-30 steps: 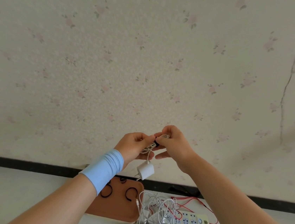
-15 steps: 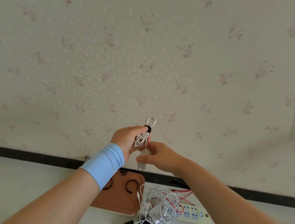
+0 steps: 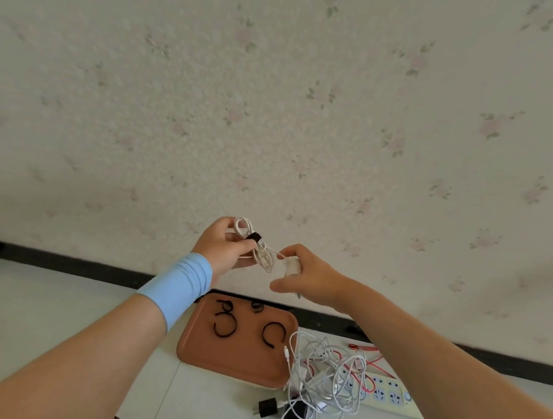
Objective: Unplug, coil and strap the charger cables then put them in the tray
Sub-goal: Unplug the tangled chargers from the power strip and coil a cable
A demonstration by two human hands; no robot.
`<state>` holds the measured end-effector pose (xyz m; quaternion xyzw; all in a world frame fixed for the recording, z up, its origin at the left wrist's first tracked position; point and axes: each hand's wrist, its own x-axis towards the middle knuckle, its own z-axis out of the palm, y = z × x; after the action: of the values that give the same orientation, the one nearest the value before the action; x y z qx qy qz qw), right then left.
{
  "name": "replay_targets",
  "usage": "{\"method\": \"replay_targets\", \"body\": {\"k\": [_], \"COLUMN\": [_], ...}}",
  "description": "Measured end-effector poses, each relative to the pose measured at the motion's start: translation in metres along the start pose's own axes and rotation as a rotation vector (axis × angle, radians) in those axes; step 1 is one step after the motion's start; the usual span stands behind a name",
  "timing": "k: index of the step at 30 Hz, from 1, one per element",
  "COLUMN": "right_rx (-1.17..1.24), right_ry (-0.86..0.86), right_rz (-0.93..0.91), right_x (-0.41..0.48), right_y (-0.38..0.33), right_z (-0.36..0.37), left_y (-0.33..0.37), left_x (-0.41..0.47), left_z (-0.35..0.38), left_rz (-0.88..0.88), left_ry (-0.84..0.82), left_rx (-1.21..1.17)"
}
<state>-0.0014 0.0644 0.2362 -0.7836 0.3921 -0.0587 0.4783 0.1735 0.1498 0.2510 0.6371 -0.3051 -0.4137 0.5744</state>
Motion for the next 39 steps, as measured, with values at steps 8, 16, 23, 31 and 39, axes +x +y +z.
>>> {"method": "replay_targets", "body": {"k": [8, 16, 23, 31, 39], "right_rx": [-0.197, -0.523, -0.460, -0.560, -0.595], "right_ry": [-0.057, -0.081, -0.169, -0.286, -0.295], "right_rz": [0.054, 0.069, 0.166, 0.154, 0.120], "right_x": [0.022, 0.022, 0.018, 0.048, 0.063], "right_y": [0.028, 0.090, 0.163, 0.208, 0.224], "right_z": [0.046, 0.112, 0.193, 0.255, 0.280], "left_y": [-0.055, -0.150, -0.241, -0.304, -0.332], "left_x": [0.003, -0.004, 0.011, 0.014, 0.013], "left_z": [-0.036, -0.055, -0.051, -0.060, -0.073], "left_rz": [-0.010, -0.091, -0.224, -0.282, -0.295], "left_ry": [0.015, -0.149, -0.502, -0.557, -0.538], "left_rx": [0.356, 0.948, 1.429, 1.639, 1.589]}}
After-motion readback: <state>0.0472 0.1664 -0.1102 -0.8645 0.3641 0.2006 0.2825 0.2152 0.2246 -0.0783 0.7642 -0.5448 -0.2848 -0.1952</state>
